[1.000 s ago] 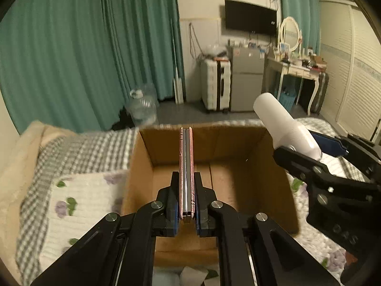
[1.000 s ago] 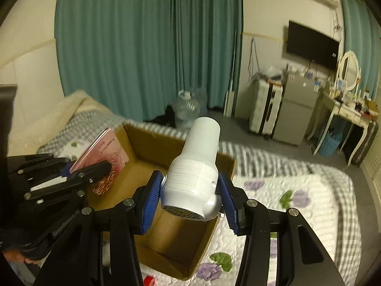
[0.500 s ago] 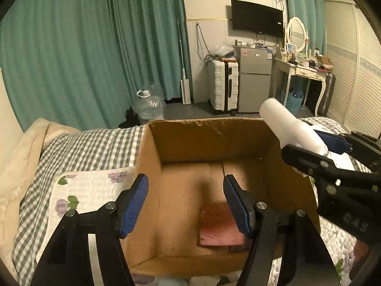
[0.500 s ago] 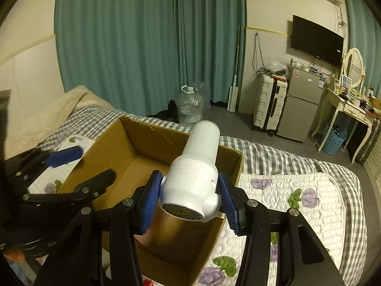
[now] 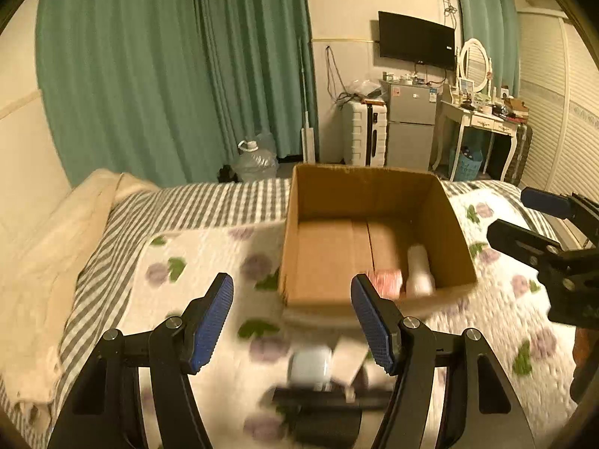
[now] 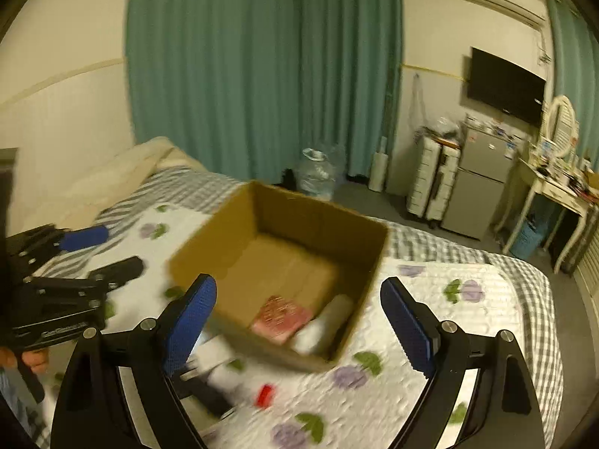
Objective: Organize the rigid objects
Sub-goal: 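Open both tools to drop the dryer and case into the box, then grasp the white plug charger with the right tool while the left tool grasps the black power bank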
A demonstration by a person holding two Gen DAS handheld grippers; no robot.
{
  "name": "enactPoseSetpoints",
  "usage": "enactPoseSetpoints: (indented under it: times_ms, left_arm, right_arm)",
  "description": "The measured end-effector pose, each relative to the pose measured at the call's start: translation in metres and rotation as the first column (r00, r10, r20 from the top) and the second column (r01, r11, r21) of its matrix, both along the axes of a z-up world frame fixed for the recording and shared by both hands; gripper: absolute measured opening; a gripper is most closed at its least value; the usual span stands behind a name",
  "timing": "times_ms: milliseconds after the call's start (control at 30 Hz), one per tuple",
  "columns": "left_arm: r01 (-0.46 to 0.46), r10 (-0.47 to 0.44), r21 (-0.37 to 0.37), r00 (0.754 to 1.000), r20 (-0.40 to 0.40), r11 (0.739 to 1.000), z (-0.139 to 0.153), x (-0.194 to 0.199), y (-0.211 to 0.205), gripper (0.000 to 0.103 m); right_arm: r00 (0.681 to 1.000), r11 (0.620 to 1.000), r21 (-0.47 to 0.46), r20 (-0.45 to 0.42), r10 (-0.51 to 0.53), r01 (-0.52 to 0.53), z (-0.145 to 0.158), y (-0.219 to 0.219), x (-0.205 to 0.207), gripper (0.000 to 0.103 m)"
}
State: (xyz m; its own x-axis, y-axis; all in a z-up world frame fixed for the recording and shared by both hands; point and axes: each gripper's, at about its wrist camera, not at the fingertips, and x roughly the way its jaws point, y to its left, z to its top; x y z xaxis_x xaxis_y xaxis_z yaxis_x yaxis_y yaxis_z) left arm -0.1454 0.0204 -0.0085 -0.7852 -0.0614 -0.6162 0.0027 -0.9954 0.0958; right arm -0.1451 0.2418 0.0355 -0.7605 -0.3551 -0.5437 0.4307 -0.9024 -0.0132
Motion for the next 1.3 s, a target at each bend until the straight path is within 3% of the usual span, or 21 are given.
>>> enactPoseSetpoints:
  times_ms: [167, 333, 467, 567, 700, 967, 1100, 1167, 1233, 1300]
  left_arm:
    - [-0.028, 0.028, 0.001, 0.999, 0.024, 1.0, -0.016, 0.04, -0.008, 0.068]
    - [-0.093, 0.088, 0.067, 0.994, 0.071, 0.993, -0.063, 0.065, -0.023, 0.068]
    - [-0.114, 0.107, 0.047, 0.985, 0.135, 0.992, -0.092, 0.059, -0.034, 0.068]
    - [-0.128, 0.121, 0.041, 0.981, 0.151, 0.991, -0.105, 0.06, -0.042, 0.068]
    - [-0.108, 0.101, 0.029, 0.979, 0.178, 0.994, -0.116, 0.061, -0.04, 0.068]
    - [-0.081, 0.069, 0.05, 0.975, 0.21, 0.995, -0.125, 0.06, -0.038, 0.068]
    - [-0.077, 0.063, 0.053, 0.971, 0.231, 0.996, -0.131, 0.059, -0.037, 0.068]
    - [-0.076, 0.063, 0.045, 0.97, 0.235, 0.996, -0.132, 0.059, -0.035, 0.068]
    - [-0.071, 0.059, 0.041, 0.97, 0.234, 0.997, -0.132, 0.06, -0.034, 0.068]
    - [-0.058, 0.046, 0.045, 0.972, 0.231, 0.997, -0.131, 0.061, -0.033, 0.068]
  right_arm:
    - [0.993, 0.993, 0.041, 0.039, 0.112, -0.114, -0.029, -0.029, 0.04, 0.09]
    - [0.959, 0.971, 0.09, 0.201, 0.201, -0.222, -0.089, -0.058, 0.043, 0.086]
    - [0.932, 0.951, 0.145, 0.285, 0.224, -0.273, -0.124, -0.07, 0.051, 0.083]
    - [0.913, 0.939, 0.17, 0.336, 0.231, -0.3, -0.144, -0.077, 0.059, 0.067]
    - [0.895, 0.911, 0.229, 0.375, 0.242, -0.343, -0.167, -0.089, 0.068, 0.062]
    - [0.925, 0.861, 0.378, 0.297, 0.235, -0.34, -0.188, -0.105, 0.072, 0.061]
    - [0.933, 0.861, 0.389, 0.28, 0.227, -0.327, -0.192, -0.107, 0.068, 0.058]
    - [0.94, 0.87, 0.383, 0.262, 0.218, -0.309, -0.189, -0.104, 0.067, 0.053]
    - [0.947, 0.879, 0.374, 0.238, 0.217, -0.296, -0.181, -0.101, 0.07, 0.038]
    - [0.952, 0.904, 0.329, 0.229, 0.202, -0.271, -0.166, -0.09, 0.069, 0.031]
